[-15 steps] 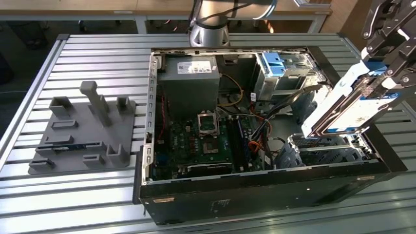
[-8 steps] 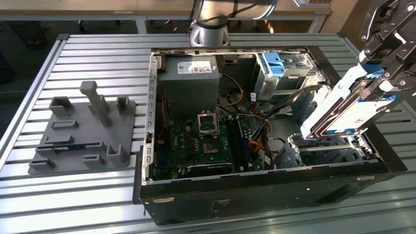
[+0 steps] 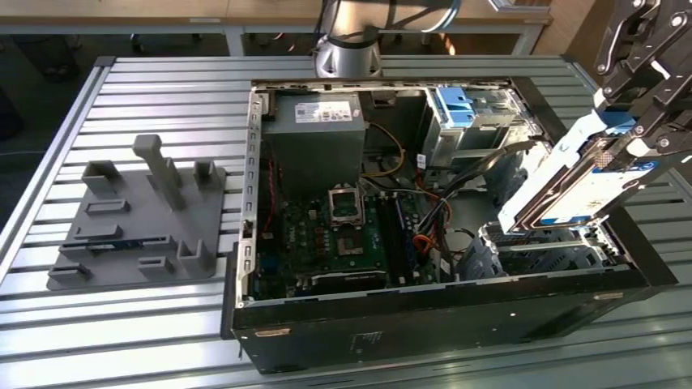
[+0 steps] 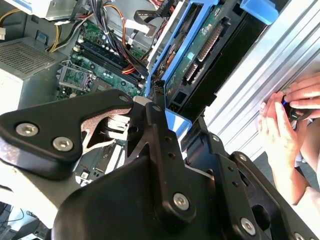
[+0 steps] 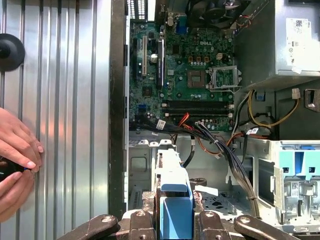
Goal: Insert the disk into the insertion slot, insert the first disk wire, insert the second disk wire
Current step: 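Insert the disk into the insertion slot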
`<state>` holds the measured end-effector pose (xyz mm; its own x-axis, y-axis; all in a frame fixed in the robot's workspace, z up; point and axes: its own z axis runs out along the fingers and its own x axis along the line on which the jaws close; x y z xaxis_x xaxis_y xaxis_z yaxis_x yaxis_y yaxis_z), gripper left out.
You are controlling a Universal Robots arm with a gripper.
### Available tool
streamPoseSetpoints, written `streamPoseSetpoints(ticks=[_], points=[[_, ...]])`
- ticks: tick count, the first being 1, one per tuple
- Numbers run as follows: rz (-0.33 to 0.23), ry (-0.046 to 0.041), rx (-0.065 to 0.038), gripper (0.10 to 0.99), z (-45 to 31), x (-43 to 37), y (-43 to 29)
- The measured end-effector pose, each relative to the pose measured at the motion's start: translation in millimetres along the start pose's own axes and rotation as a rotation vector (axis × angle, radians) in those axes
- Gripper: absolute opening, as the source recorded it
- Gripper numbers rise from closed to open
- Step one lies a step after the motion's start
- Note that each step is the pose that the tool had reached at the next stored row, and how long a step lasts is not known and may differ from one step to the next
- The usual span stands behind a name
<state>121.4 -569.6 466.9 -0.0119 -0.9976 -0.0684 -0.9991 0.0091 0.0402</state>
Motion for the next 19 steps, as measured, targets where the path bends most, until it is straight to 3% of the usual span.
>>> streamPoseSetpoints(ticks=[19], points=[[-0.001, 0.0000, 0.000, 0.365, 8.8, -0.7, -0.3]])
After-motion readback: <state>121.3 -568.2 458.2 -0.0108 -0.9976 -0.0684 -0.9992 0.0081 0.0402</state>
